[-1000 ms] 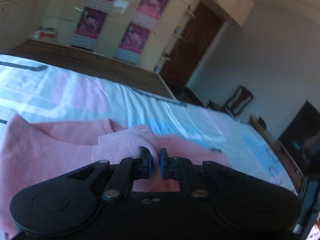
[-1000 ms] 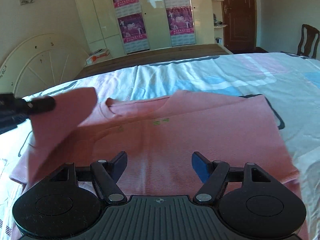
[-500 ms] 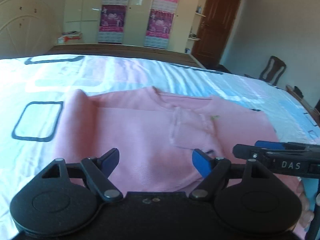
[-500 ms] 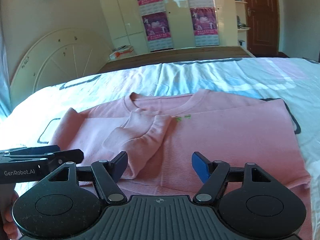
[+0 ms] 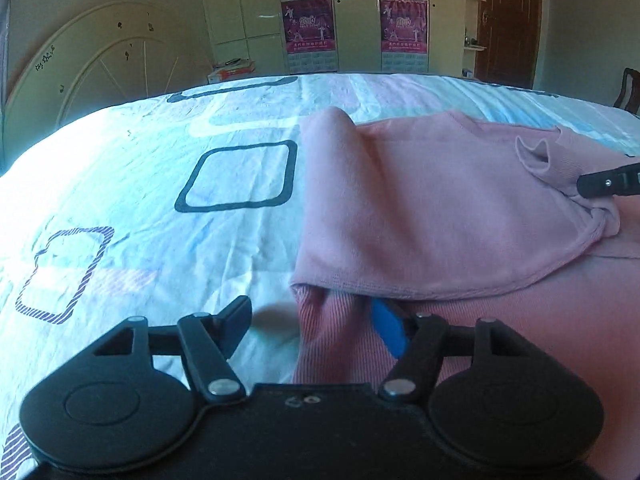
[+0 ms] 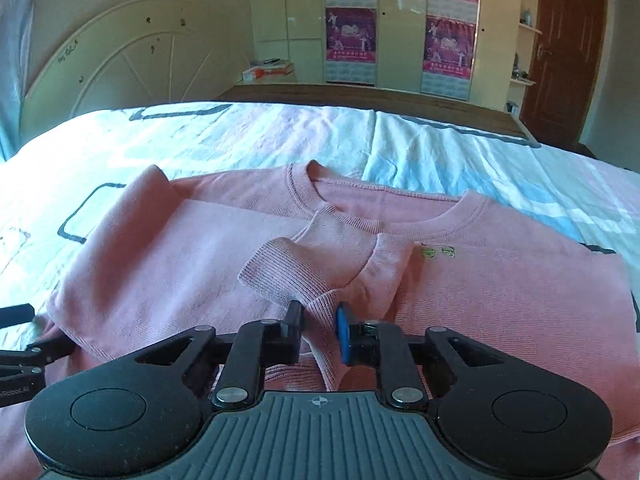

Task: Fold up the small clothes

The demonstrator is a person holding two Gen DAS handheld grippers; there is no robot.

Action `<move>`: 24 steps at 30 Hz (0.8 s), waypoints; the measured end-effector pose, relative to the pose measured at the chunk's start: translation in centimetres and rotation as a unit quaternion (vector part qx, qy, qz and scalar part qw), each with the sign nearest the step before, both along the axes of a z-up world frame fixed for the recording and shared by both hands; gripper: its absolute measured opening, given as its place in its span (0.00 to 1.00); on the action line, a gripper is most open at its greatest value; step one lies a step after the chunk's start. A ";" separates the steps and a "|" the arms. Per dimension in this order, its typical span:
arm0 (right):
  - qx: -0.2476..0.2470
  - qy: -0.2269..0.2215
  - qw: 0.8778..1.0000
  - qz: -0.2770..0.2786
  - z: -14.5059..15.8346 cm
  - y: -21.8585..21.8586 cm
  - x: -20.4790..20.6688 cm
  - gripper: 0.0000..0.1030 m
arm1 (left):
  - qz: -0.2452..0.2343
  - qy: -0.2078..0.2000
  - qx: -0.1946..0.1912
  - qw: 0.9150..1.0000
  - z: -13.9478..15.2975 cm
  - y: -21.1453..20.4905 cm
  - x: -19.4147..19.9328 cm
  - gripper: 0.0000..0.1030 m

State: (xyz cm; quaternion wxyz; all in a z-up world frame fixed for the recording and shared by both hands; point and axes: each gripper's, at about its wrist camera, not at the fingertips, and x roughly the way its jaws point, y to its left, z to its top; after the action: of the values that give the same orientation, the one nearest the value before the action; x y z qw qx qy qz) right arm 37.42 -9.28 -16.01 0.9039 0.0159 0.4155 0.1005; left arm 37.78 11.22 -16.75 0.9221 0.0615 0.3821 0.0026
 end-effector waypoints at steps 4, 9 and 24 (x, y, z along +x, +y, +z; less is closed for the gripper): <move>0.040 -0.031 0.997 -0.054 2.3 -3.2 -1.0 0.10 | 0.002 -0.022 0.005 1.000 -0.1 -0.7 1.5 0.44; 0.074 0.001 0.986 -0.150 2.0 -9.5 -2.4 0.01 | 0.047 -0.029 -0.033 0.998 -0.6 0.7 2.0 0.08; 0.127 0.064 0.977 -0.158 -1.2 -11.2 -1.4 0.19 | 0.043 -0.020 -0.015 0.999 -0.7 0.1 1.4 0.15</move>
State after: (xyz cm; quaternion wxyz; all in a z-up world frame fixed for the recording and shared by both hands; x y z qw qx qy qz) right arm 35.98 -20.50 -17.24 0.8703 0.2026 0.4488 0.0067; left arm 39.13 11.34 -17.42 0.9292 0.0309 0.3662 0.0380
